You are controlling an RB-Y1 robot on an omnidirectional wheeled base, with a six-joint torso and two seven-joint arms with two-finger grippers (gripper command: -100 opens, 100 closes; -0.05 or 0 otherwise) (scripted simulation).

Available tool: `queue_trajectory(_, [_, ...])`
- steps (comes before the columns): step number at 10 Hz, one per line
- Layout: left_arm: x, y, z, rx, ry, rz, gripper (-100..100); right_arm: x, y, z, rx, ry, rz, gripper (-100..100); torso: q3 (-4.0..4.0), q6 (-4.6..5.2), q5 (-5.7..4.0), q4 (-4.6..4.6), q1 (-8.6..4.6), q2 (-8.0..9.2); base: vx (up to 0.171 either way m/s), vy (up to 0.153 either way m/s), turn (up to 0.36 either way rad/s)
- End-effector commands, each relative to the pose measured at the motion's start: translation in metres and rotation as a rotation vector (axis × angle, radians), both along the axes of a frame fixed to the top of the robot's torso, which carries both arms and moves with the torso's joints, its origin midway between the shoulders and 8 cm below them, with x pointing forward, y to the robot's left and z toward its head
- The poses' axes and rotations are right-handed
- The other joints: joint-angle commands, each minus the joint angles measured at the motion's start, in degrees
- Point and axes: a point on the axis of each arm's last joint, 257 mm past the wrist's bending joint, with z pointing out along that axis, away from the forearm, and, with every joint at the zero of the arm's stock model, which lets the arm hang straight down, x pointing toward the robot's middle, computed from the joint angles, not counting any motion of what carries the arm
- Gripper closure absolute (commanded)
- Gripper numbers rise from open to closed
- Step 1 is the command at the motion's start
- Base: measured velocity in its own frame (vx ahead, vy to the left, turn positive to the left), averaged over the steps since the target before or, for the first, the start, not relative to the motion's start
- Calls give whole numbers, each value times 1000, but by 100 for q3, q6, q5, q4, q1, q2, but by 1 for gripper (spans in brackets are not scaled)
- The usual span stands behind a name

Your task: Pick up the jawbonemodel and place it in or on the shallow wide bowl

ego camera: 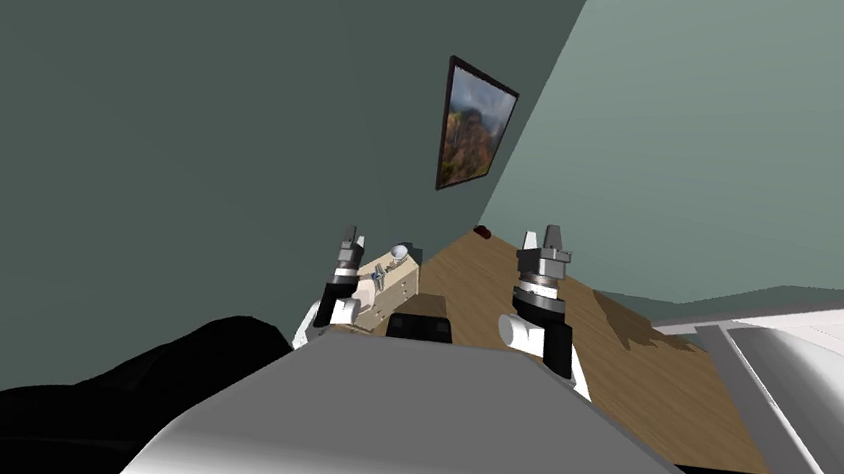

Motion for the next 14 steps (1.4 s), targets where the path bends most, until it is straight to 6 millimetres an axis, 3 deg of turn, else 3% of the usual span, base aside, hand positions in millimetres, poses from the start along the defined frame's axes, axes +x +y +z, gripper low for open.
queue_trajectory(1, [9, 3, -14, -18, 39, -3, -100, 0, 0, 0, 0, 0, 0, 0, 0, 0, 0, 0, 0, 0, 12, -11, -33])
queue_trajectory(3, [25, 10, -43, -76, 123, -15, -100, 0, 0, 0, 0, 0, 0, 0, 1, -1, 1, 0, 3, 2, 11, -15, -75])
queue_trajectory(8, [42, 20, -94, -147, 251, -15, -100, 0, 0, 0, 0, 0, 0, 0, 2, -1, 0, 1, 3, 4, 9, -10, -51])
queue_trajectory(9, [48, 24, -112, -183, 303, -16, -100, 0, 0, 0, 0, 0, 0, 0, 3, -3, 0, 1, 3, 4, 10, -8, -68])
queue_trajectory(11, [48, 25, -116, -184, 310, -15, -100, 0, 0, 0, 0, 0, 0, 0, 3, -3, 1, 1, 4, 5, 4, -3, -20])
queue_trajectory(14, [59, 33, -157, -260, 421, -11, -100, 0, 0, 0, 0, 0, 0, 0, 3, -3, 1, 1, 4, 5, 8, -8, -62])
